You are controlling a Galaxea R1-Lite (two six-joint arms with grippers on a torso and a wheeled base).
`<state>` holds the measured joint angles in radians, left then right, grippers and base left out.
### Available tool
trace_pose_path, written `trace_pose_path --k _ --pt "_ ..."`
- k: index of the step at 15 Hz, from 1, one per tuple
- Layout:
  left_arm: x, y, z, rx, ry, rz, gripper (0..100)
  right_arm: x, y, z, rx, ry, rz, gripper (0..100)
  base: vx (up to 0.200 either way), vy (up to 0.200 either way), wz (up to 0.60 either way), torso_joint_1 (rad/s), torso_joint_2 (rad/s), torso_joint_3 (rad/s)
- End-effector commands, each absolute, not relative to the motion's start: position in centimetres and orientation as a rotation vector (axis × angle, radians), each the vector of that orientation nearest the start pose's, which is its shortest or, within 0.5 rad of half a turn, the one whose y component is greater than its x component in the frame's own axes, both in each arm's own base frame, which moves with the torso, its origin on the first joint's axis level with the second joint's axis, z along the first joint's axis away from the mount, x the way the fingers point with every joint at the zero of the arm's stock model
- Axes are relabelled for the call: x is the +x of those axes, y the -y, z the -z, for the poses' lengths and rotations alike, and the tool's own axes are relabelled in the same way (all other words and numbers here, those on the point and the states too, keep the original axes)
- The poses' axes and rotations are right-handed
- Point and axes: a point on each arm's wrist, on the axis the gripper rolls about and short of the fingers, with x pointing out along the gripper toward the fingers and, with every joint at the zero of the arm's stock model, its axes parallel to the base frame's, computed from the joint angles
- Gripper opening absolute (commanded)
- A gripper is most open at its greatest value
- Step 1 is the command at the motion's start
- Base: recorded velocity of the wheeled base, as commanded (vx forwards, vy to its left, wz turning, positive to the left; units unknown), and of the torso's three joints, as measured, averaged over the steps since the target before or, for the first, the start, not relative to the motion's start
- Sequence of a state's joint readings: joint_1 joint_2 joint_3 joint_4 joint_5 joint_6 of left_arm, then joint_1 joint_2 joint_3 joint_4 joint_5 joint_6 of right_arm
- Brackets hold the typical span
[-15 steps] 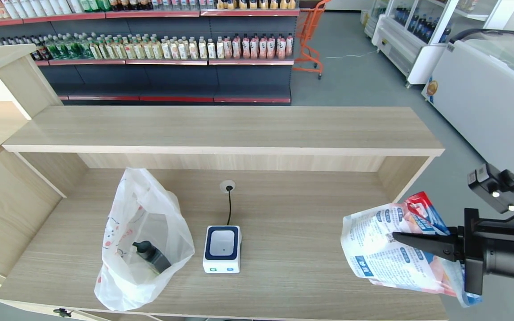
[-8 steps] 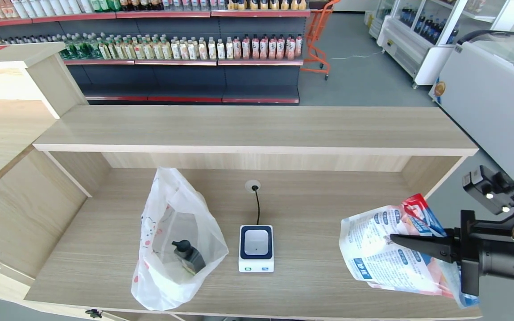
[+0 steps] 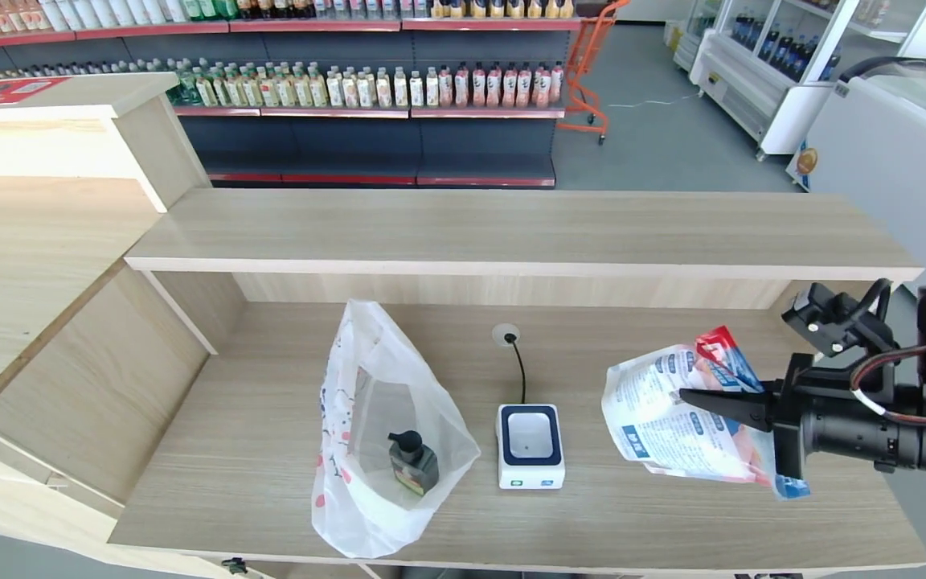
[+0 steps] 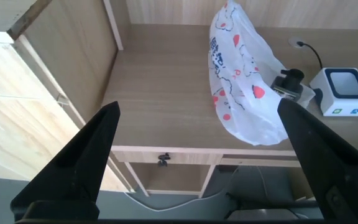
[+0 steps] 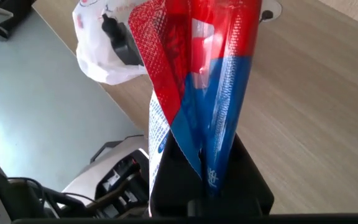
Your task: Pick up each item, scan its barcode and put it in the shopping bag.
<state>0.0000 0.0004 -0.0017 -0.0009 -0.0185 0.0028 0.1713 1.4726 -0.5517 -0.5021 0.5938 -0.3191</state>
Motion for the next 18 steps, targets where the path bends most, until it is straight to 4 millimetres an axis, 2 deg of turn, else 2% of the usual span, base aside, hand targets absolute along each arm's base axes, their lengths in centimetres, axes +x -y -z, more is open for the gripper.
trace_pose_path --k 1,7,13,18 --pt "-2.3 0.0 -7.6 0.002 0.003 0.018 100 24.9 -4.7 -13.5 -0.239 -0.357 -0.796 0 0.0 0.0 0.0 0.0 0.0 0.0" --pt "-2.3 0.0 -7.6 -0.002 0.003 0.018 100 28.1 -5.4 -10.3 -0.401 -0.286 -0.841 0 0.0 0.0 0.0 0.0 0.0 0.0" --pt "-2.3 0.0 -7.6 -0.002 0.003 0.018 100 31.0 -5.7 -6.7 -0.453 -0.166 -0.846 0 0.0 0.0 0.0 0.0 0.0 0.0" --pt "-2.3 0.0 -7.6 -0.002 0.003 0.018 100 31.9 -6.9 -4.3 -0.486 -0.079 -0.925 0 0.0 0.0 0.0 0.0 0.0 0.0"
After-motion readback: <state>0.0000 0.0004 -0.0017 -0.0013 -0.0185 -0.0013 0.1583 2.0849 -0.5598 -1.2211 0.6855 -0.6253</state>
